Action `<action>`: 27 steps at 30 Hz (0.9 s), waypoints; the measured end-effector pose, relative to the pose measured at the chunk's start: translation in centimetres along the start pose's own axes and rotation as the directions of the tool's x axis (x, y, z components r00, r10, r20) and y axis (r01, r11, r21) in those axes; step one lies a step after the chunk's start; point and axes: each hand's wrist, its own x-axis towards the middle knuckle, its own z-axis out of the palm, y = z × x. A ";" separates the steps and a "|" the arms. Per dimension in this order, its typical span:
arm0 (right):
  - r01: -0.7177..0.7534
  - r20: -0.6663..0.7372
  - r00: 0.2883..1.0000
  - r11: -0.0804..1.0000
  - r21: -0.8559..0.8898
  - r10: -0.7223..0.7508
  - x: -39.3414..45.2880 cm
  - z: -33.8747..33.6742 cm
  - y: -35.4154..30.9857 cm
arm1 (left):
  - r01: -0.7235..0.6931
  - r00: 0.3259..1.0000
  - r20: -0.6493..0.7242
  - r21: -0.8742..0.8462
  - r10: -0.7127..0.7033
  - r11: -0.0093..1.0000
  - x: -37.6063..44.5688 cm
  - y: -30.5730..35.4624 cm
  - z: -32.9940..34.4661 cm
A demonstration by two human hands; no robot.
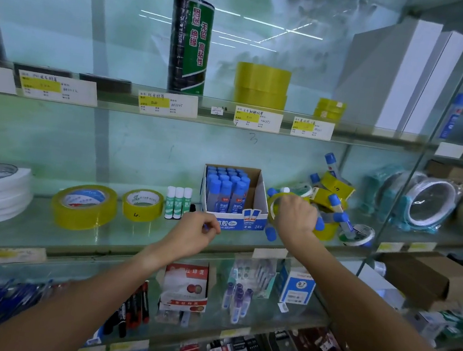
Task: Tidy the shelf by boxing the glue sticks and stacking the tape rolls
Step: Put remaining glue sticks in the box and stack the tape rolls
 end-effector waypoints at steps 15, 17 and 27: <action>0.030 0.000 1.000 0.950 0.311 -0.032 1.3 -2.0 3.7 | -0.022 0.999 0.036 -0.038 0.023 0.999 1.3 1.8 2.3; 0.039 -0.017 0.999 0.931 0.362 -0.036 1.7 -2.4 3.9 | -0.033 0.999 0.024 -0.046 0.035 0.998 1.9 2.6 2.4; 0.138 0.016 0.982 0.776 0.615 -0.187 3.3 -4.5 3.8 | -0.119 0.992 -0.060 -0.156 0.111 0.981 6.3 9.0 1.6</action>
